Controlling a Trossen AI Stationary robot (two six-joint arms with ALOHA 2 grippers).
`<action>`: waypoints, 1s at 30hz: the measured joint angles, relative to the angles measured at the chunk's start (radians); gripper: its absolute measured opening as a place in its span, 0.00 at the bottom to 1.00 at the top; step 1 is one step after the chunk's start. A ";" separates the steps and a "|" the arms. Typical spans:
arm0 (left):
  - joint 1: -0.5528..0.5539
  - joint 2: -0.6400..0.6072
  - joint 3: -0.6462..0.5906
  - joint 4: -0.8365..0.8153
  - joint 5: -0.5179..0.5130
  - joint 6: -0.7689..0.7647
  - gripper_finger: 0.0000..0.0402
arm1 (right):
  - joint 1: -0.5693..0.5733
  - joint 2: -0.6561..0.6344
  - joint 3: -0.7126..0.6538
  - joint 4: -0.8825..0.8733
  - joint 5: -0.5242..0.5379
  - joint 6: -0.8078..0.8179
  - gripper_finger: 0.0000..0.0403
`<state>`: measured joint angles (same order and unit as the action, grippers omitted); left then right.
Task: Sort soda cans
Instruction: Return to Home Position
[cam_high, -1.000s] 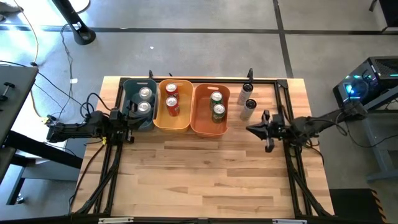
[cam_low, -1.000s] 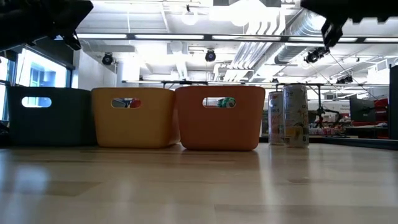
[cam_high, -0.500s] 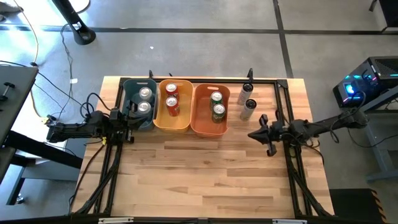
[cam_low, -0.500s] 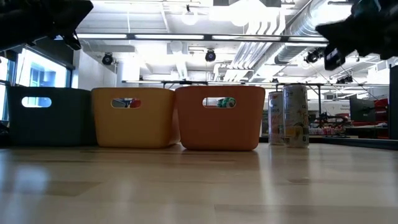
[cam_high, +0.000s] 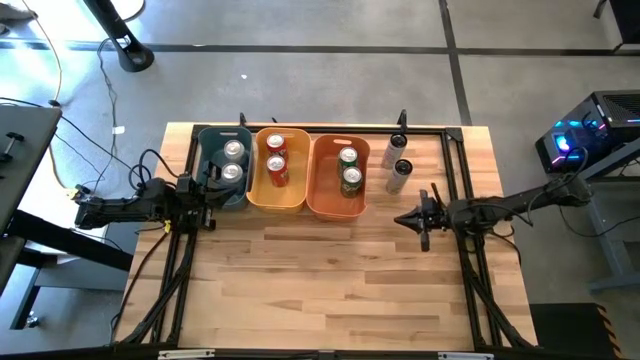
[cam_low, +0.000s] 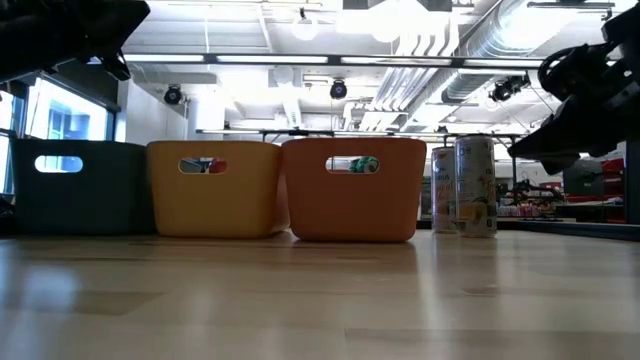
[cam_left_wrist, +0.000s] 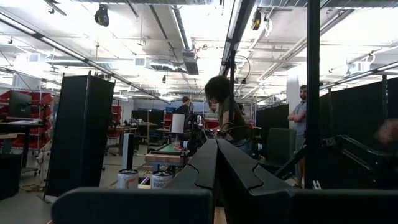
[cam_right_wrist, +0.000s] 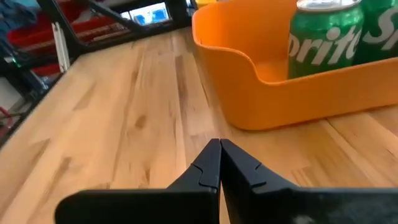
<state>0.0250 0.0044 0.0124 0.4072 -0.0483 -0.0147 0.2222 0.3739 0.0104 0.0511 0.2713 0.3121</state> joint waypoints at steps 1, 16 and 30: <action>0.000 0.000 0.000 0.000 0.000 0.000 0.00 | 0.000 0.004 0.000 -0.002 0.000 -0.006 0.00; 0.000 0.000 0.000 0.000 0.000 0.000 0.00 | 0.001 -0.248 0.000 0.004 -0.001 0.001 0.00; 0.000 0.000 0.000 -0.048 -0.001 0.000 0.00 | -0.003 -0.374 -0.001 0.064 0.009 0.001 0.00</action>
<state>0.0250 0.0048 0.0128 0.3591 -0.0490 -0.0151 0.2191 -0.0002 0.0097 0.1152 0.2798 0.3134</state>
